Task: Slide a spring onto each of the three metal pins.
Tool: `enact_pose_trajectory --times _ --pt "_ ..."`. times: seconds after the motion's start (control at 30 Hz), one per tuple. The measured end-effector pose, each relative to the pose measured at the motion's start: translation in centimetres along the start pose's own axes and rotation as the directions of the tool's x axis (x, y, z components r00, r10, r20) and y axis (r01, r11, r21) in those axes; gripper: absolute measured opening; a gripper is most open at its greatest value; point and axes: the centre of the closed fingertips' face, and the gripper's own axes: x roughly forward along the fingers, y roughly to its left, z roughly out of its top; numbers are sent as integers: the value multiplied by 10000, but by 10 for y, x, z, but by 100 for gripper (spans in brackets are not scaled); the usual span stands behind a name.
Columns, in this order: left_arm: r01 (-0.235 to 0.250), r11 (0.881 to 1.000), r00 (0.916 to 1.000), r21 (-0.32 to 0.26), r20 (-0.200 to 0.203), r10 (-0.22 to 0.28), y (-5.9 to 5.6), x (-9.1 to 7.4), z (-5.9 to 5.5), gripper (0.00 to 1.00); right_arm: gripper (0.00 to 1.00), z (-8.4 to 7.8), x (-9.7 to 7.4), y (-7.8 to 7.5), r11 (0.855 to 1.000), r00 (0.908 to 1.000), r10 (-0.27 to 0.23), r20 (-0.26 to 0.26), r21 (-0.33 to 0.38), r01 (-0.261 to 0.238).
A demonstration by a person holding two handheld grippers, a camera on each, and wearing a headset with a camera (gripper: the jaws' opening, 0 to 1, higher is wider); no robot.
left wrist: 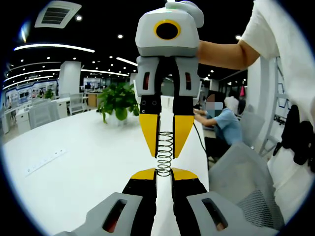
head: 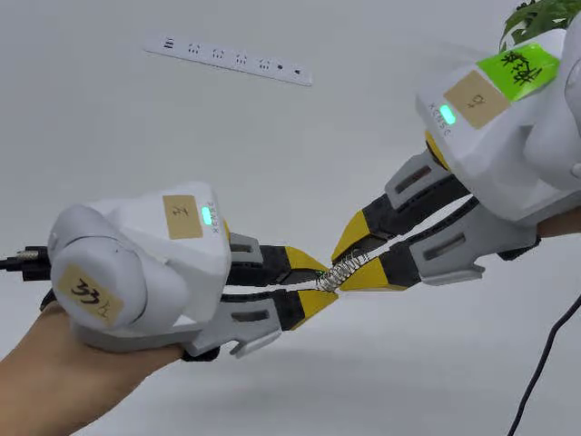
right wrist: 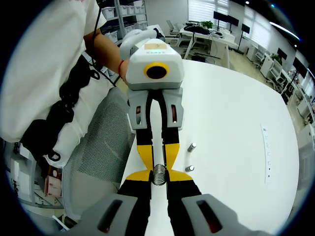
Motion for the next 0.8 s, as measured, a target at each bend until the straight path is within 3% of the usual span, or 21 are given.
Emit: enact_pose_trajectory --times 0.57,0.8 --pt "-226 9996 9997 -179 -7 226 6 -8 -5 15 12 0 -2 -2 9983 9992 -264 296 523 249" --pt "-664 9974 9978 -288 -7 664 20 -26 -11 20 12 -8 -8 -8 9940 9974 -671 261 880 645"
